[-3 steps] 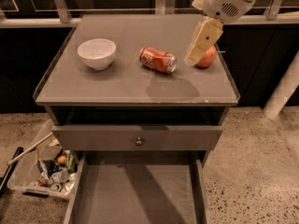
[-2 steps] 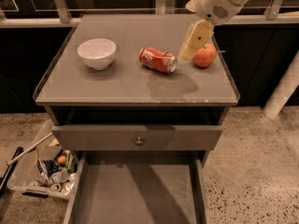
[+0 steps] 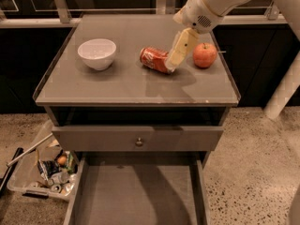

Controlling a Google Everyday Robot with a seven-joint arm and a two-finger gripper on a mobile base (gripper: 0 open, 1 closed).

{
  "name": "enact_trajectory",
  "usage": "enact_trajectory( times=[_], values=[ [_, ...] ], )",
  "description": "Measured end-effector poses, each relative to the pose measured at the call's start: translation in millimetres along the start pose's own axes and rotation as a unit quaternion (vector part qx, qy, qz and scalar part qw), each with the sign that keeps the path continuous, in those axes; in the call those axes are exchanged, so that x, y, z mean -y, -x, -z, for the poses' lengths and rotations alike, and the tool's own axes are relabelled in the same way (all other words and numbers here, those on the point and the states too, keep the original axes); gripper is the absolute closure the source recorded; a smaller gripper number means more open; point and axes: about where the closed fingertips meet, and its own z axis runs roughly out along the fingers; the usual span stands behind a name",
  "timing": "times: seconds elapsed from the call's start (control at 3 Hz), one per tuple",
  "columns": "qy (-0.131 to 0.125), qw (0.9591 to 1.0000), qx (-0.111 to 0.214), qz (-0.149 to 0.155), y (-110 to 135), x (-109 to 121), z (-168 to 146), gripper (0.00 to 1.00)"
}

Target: Place coke can into middle drawer

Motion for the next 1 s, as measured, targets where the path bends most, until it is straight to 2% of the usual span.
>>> enact_trajectory(
  times=[0.33, 1.0],
  values=[
    [0.022, 0.9996, -0.016, -0.006, -2.2, 4.9, -41.4, 0.0],
    [0.027, 0.9996, -0.005, 0.001, -0.5, 3.2, -47.6, 0.0]
  ],
)
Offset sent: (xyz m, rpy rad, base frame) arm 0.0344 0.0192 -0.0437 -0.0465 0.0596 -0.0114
